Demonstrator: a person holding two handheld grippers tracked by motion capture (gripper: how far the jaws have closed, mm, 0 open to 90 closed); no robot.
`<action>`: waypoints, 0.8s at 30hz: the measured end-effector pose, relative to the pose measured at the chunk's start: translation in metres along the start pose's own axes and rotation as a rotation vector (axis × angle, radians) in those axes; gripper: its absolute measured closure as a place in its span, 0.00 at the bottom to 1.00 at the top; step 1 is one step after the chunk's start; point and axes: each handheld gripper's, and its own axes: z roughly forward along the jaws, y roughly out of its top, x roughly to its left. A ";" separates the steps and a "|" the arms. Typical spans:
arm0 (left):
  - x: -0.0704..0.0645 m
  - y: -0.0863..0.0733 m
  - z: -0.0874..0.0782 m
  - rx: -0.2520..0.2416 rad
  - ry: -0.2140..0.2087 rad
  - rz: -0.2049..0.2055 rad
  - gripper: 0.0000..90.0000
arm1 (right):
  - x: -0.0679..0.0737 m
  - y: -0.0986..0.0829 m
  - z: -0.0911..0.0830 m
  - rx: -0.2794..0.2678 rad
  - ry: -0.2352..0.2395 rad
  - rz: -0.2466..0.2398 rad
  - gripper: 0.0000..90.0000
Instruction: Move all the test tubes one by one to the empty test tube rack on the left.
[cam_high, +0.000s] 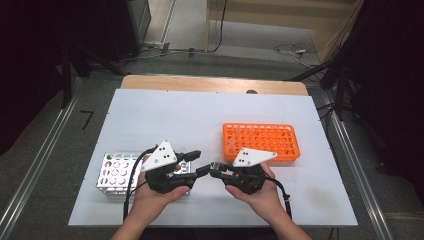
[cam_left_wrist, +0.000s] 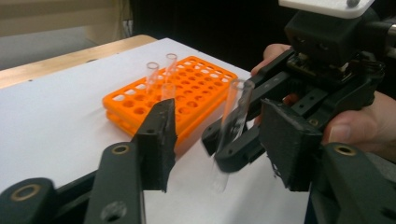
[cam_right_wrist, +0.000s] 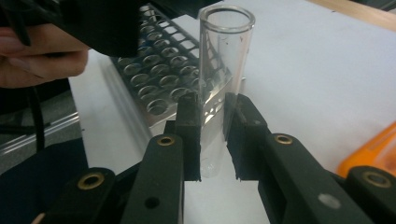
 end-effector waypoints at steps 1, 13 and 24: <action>-0.001 0.000 0.001 0.000 -0.008 0.001 0.58 | 0.004 0.001 0.003 0.005 0.012 -0.005 0.82; -0.007 -0.003 0.010 0.024 -0.050 0.008 0.78 | 0.016 0.005 0.010 0.021 0.055 -0.003 0.82; -0.009 -0.004 0.013 0.048 -0.036 0.028 0.78 | 0.015 0.005 0.009 0.017 0.061 0.010 0.82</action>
